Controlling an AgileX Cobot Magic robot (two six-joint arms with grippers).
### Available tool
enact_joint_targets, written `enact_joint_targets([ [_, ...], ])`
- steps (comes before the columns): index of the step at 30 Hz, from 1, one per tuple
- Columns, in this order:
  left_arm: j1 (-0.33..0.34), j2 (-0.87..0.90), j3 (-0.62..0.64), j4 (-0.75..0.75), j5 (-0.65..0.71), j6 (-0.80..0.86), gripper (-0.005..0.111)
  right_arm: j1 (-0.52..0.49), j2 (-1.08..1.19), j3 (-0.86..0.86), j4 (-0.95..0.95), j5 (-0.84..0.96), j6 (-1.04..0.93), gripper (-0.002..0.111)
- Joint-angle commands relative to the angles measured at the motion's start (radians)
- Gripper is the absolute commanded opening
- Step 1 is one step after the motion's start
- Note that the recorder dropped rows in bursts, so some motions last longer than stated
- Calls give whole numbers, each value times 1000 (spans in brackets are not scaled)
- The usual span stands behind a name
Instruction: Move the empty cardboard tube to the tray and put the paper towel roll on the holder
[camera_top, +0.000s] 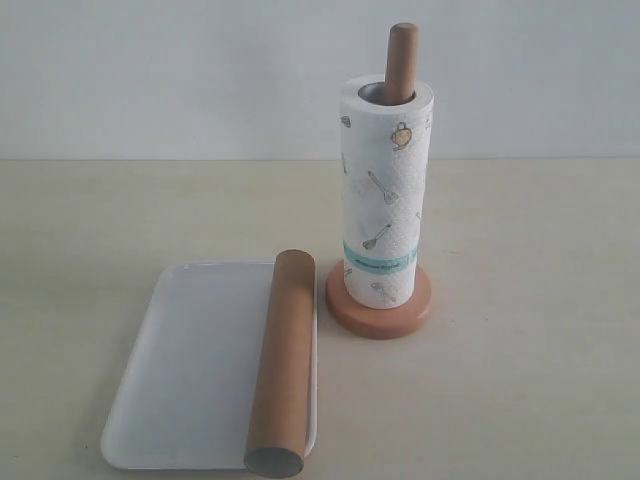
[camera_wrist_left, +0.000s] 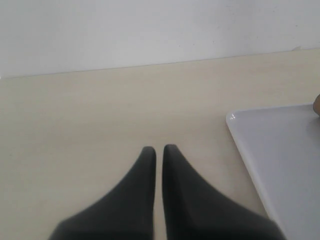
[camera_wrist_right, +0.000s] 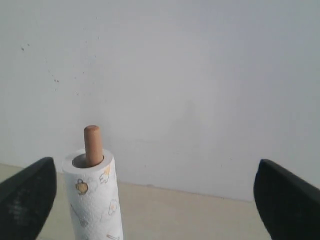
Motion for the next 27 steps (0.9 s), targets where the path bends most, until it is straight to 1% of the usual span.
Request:
enact_joint_targets([
  [1,2,-3,3,-4,1,-8,4,-2,-71,2,-2,1,4,104],
  [18,2,-3,3,-4,1,-8,4,-2,-83,2,-2,-14,4,104],
  [27,2,-3,3,-4,1,-8,4,-2,-118,2,-22,27,17,104],
])
